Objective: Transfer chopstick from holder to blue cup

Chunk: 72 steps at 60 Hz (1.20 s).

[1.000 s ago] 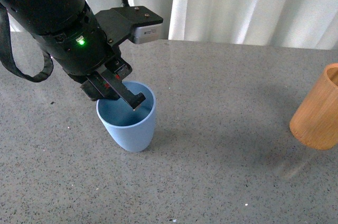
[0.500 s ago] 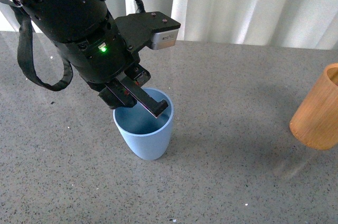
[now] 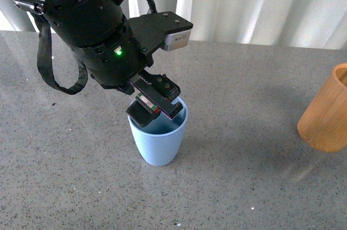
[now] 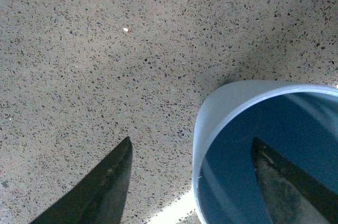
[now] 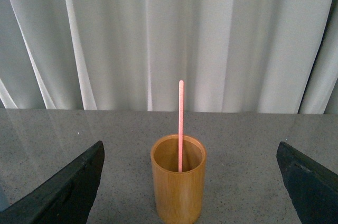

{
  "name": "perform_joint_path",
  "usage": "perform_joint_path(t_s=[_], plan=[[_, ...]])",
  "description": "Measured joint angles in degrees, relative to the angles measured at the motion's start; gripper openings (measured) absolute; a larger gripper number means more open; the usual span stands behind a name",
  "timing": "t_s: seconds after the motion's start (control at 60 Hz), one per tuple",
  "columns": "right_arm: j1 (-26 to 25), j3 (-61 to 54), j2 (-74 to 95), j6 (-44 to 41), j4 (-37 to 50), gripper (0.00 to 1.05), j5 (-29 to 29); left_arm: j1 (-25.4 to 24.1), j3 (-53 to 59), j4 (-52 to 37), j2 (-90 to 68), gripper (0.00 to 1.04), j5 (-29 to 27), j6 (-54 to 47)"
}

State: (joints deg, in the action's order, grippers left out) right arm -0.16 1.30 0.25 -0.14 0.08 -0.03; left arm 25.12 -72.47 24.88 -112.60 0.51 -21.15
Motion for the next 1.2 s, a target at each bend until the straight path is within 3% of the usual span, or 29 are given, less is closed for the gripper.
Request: perform_joint_path(t_s=[0.1,0.167,0.5,0.717,0.967,1.2], plan=[[0.0,0.0,-0.02,0.0,0.0,0.95,0.0,0.0,-0.24,-0.28,-0.11,0.92,0.04,0.07],[0.0,0.0,0.0,0.0,0.0,0.95,0.0,0.02,-0.7,-0.28,-0.2,1.0,0.07,0.17],[0.0,0.0,-0.02,0.0,0.0,0.95,0.0,0.04,-5.81,2.12,-0.07,0.98,2.38,3.63],[0.0,0.0,0.0,0.0,0.0,0.95,0.0,-2.49,-8.35,3.41,1.16,0.98,3.28,5.33],[0.0,0.0,0.0,0.0,0.0,0.95,0.0,-9.94,-9.62,3.41,2.29,0.98,5.31,5.81],[0.0,0.0,0.0,0.0,0.0,0.95,0.0,-23.26,-7.82,-2.1,2.58,0.98,9.22,3.63]])
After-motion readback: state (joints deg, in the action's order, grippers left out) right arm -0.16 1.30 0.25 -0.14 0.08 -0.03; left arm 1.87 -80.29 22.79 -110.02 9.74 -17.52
